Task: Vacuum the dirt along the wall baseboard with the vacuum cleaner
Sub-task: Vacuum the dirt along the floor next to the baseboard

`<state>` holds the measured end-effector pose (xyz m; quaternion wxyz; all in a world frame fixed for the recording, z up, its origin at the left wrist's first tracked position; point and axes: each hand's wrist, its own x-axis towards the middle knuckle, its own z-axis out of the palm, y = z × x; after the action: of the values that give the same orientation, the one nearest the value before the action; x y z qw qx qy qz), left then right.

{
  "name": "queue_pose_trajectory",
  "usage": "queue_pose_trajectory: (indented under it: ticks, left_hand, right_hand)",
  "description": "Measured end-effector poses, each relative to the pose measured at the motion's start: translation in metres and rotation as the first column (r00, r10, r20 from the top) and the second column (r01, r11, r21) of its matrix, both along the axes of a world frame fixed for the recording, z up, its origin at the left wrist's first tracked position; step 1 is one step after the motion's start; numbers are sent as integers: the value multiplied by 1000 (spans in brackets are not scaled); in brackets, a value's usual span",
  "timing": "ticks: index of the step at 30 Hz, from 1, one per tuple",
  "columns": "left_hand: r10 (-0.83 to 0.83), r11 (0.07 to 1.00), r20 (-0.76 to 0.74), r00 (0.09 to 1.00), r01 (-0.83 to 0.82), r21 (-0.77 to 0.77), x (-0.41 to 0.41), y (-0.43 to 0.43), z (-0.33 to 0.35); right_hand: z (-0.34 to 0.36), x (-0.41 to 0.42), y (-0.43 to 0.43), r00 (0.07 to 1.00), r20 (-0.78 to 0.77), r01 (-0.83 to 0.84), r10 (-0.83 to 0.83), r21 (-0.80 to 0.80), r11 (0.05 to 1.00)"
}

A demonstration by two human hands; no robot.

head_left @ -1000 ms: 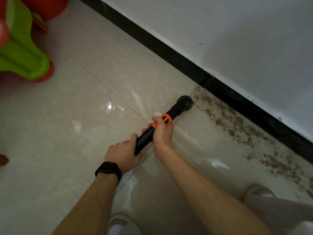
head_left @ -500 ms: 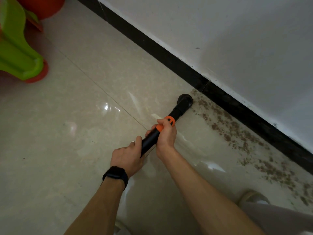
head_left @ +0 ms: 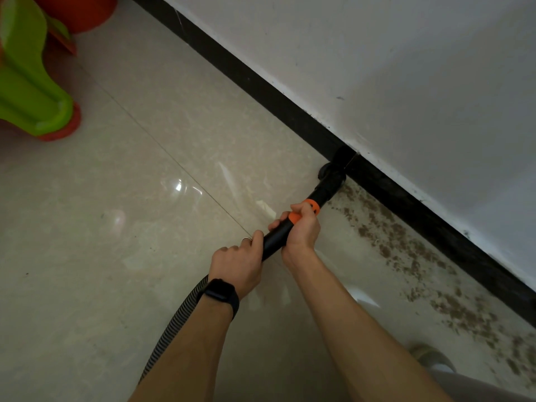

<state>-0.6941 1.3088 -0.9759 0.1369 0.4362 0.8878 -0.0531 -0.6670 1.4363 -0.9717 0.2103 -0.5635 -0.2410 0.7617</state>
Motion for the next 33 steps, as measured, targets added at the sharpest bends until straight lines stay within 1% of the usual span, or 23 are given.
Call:
queue_pose_trajectory:
  ticks: [5, 11, 14, 16, 18, 20, 23, 27, 33]
  left_hand:
    - [15, 1000, 14, 1000, -15, 11, -3, 0, -4]
    - [91, 994, 68, 993, -95, 46, -14, 0, -9]
    - [165, 982, 124, 978, -174, 66, -26, -2, -11]
    - [225, 964, 194, 955, -247, 97, -36, -2, -13]
    - [240, 954, 253, 937, -277, 118, -45, -4, -14]
    - [208, 960, 282, 937, -251, 126, -52, -7, -14]
    - [139, 978, 265, 954, -174, 111, -55, -15, -11]
    - [66, 995, 246, 967, -82, 57, -52, -40, -6]
    - [-41, 998, 191, 981, 49, -34, -43, -90, 0]
  right_hand:
    - [-4, -4, 1, 1000, -12, -6, 6, 2, 1000]
    - [-11, -19, 6, 999, -12, -39, 39, 4, 999]
    - [-10, -35, 7, 995, -3, -101, 101, 29, 994]
    - [-9, -45, 10, 986, 9, -169, 169, 66, 983]
    - [-9, -51, 11, 972, 34, -236, 234, 100, 966]
    - [-9, -51, 11, 964, 44, -265, 261, 103, 959]
    - [-9, -41, 4, 967, 41, -253, 250, 93, 963]
    - [-7, -21, -25, 982, 1, -189, 189, 50, 981]
    - [-3, 7, -81, 993, -4, -117, 117, -37, 992]
